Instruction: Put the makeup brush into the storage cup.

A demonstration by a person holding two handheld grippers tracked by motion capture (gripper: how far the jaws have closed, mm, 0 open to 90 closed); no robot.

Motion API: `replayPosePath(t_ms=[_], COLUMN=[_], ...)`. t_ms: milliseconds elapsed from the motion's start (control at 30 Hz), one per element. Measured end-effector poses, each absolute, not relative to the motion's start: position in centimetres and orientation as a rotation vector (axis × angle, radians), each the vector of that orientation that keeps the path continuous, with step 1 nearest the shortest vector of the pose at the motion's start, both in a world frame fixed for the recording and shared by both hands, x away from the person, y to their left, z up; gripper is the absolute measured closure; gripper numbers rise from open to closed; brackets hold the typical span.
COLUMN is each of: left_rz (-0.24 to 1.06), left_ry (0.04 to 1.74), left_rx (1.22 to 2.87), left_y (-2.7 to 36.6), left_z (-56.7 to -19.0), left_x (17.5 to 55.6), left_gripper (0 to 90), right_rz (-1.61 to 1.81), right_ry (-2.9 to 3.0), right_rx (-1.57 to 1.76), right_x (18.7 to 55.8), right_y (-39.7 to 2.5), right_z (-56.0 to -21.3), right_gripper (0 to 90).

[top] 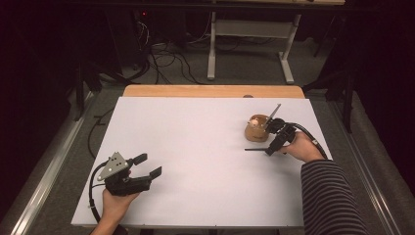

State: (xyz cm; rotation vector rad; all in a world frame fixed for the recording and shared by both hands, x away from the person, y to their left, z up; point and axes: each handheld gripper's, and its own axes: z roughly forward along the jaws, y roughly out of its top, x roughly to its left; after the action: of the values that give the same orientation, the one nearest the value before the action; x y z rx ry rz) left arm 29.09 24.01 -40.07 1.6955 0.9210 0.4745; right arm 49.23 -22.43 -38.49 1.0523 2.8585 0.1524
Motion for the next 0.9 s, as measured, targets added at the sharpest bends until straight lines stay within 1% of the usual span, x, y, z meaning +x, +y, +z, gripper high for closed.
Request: replayPosePath(t_ms=[433,667,800,833,900], left_rz=[0.471,0.469,0.468,0.469,0.469], left_ry=[0.921,0.921,0.919,0.919,0.921], left_rx=[1.697,1.697,1.698,1.698,1.698], left_y=[23.95,23.93,23.97,23.96,23.94], left_z=[-40.11,-40.12,-40.09,-40.09,-40.12], left_x=[29.14,29.16,29.12,29.13,29.16], left_gripper=[26.0,26.0,26.0,26.0,26.0], right_rz=[0.13,0.125,0.108,0.09,0.102], right_ry=[2.863,2.871,2.879,2.869,2.881], right_rx=[1.069,1.036,1.017,1.059,1.003], right_x=[49.18,49.03,48.76,48.52,48.58], right_y=[-22.52,-22.62,-22.35,-22.17,-22.16], right_z=[-38.73,-38.7,-38.65,-38.6,-38.67], right_gripper=[50.7,59.2,65.8,67.3,70.0])
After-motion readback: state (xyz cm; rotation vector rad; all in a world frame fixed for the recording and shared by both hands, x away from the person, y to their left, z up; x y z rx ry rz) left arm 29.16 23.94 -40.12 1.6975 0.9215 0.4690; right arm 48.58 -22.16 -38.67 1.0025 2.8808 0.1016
